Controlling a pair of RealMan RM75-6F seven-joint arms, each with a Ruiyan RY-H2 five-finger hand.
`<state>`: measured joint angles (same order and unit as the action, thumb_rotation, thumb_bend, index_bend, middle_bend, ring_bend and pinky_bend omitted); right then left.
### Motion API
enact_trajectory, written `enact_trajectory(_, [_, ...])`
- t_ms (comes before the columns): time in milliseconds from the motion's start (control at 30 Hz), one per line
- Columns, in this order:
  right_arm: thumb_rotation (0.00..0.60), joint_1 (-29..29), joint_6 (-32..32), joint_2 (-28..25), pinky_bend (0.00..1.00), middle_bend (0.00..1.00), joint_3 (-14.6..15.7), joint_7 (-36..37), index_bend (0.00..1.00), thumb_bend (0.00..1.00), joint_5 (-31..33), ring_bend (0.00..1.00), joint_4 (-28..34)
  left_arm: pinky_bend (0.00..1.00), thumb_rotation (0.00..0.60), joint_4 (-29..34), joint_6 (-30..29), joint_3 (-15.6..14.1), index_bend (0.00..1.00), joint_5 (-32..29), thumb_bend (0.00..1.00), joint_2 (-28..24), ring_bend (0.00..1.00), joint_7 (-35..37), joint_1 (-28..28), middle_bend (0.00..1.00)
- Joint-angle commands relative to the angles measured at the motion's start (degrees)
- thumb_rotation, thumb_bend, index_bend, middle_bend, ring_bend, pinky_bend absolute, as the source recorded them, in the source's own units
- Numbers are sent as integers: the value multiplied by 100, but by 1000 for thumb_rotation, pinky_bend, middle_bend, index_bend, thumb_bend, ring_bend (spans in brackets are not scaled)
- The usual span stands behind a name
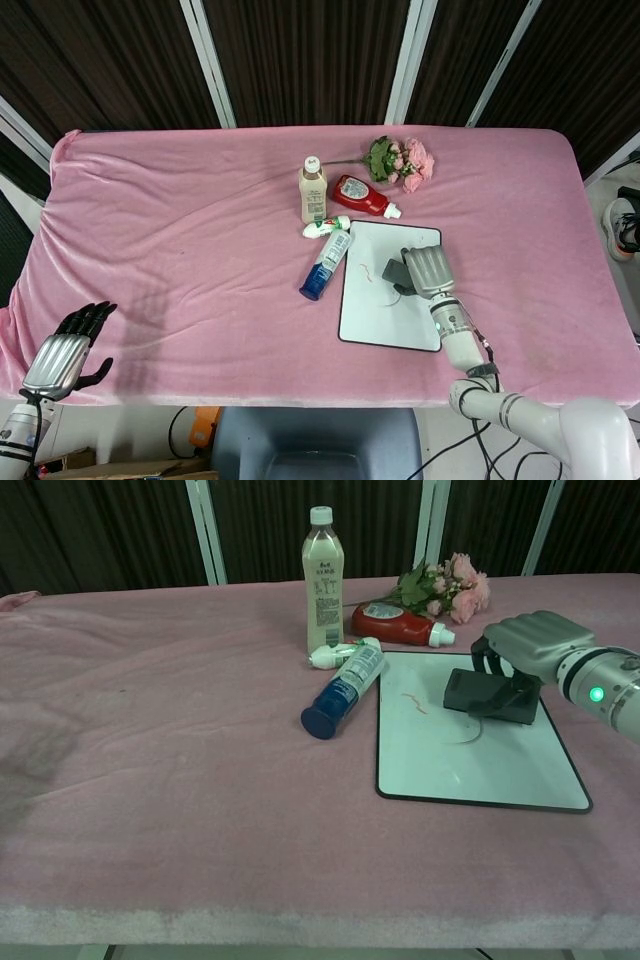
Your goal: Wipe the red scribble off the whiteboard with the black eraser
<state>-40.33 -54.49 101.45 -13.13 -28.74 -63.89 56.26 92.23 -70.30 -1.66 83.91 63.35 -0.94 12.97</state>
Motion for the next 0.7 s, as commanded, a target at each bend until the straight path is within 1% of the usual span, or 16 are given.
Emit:
enact_trajectory(33, [600, -165, 141, 153, 861, 755, -188, -88, 979, 453, 217, 759, -330, 122, 600, 0, -5, 1, 0, -5, 389, 0, 36, -4, -3, 50])
enact_trajectory(167, [600, -338, 267, 270, 861, 755, -311, -162, 979, 453, 354, 759, -593, 122, 600, -5, -33, 6, 0, -8, 390, -12, 36, 10, -15, 50])
enact_trajectory(333, [600, -478, 363, 372, 861, 755, -346, -218, 979, 453, 406, 759, -631, 122, 600, -4, -77, 1, 0, 18, 388, -21, 36, 41, -34, 50])
enact_trajectory(500, [600, -490, 322, 358, 861, 755, -263, -222, 979, 452, 331, 759, -347, 122, 600, -2, -83, -8, 0, 33, 388, -24, 36, 42, -39, 51])
enact_trajectory(700, [600, -299, 203, 103, 861, 755, -84, -36, 979, 453, 187, 759, 352, 120, 600, -8, -98, -18, 0, 77, 389, -34, 36, 83, -40, 50])
